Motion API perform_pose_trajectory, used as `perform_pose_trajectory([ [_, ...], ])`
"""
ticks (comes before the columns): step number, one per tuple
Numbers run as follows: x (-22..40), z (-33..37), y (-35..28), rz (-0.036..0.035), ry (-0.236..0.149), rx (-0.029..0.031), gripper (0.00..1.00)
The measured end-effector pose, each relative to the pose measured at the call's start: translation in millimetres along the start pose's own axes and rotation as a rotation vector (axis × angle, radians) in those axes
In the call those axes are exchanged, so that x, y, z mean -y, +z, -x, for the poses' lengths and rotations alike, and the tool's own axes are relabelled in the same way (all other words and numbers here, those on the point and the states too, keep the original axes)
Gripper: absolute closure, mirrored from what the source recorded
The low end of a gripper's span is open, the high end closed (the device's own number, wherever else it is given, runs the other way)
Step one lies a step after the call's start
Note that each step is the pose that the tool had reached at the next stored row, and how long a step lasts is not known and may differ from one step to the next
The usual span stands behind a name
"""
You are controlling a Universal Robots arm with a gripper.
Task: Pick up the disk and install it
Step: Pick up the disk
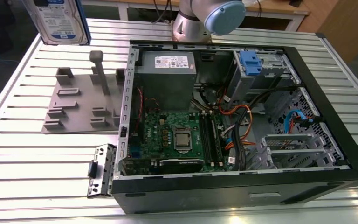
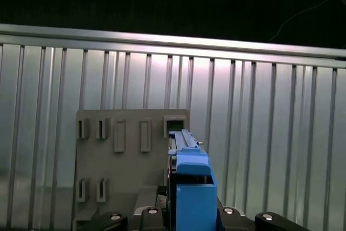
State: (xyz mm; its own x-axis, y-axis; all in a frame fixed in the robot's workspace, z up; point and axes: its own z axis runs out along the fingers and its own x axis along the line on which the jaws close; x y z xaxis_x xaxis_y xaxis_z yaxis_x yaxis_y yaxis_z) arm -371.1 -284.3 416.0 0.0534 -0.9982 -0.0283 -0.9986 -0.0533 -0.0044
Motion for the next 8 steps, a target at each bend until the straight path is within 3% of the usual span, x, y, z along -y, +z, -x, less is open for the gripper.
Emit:
perform_pose_trajectory([
  [8, 0.0, 0.4, -14.2, -0.0001, 0.000, 0.0001, 0.64],
])
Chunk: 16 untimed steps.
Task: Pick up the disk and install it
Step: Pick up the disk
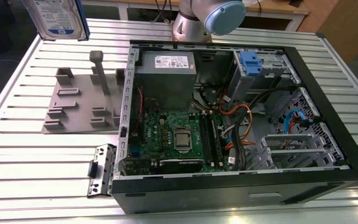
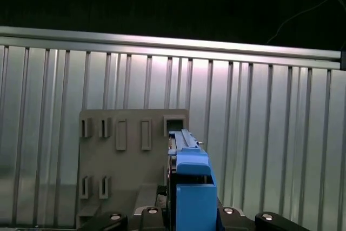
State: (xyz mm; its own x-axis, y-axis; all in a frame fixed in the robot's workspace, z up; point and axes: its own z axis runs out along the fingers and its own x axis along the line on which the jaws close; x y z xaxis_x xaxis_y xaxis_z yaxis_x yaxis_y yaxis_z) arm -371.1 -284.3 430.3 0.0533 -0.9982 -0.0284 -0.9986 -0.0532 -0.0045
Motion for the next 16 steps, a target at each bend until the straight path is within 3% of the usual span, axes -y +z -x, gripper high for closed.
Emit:
perform_pose_trajectory([
  [16, 0.2, 1.1, -38.4, 0.0000, 0.000, 0.0000, 0.64],
])
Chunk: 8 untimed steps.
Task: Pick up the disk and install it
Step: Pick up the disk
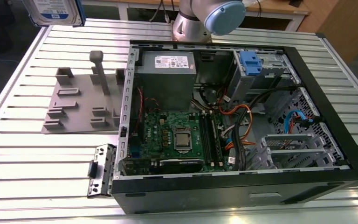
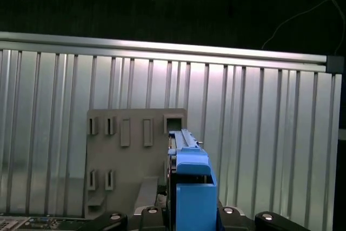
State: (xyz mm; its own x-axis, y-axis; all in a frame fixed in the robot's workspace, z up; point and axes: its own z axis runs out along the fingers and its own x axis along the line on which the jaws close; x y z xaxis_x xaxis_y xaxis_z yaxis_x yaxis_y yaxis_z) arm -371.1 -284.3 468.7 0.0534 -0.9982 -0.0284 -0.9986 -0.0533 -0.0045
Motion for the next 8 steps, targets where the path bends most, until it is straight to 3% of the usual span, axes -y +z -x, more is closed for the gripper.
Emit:
perform_pose_trajectory([
  [8, 0.1, 0.4, -14.3, 0.0001, 0.000, 0.0000, 0.64],
])
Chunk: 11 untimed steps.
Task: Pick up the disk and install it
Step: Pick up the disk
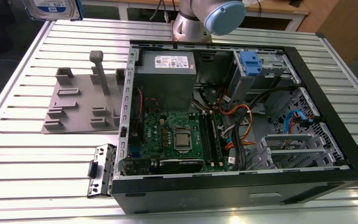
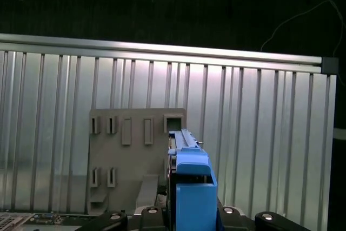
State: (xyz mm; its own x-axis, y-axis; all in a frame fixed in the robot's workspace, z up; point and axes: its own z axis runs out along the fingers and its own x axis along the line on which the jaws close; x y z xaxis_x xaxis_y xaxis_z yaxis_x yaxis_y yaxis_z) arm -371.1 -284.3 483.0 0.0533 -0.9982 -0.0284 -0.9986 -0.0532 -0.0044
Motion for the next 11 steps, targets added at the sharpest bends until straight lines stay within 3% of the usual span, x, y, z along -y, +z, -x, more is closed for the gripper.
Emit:
perform_pose_trajectory([
  [6, 0.0, 0.0, -0.2, -0.0001, 0.000, 0.0000, 0.64],
  [11, 11.9, -0.7, -0.2, 0.0004, 0.000, 0.0000, 0.64],
])
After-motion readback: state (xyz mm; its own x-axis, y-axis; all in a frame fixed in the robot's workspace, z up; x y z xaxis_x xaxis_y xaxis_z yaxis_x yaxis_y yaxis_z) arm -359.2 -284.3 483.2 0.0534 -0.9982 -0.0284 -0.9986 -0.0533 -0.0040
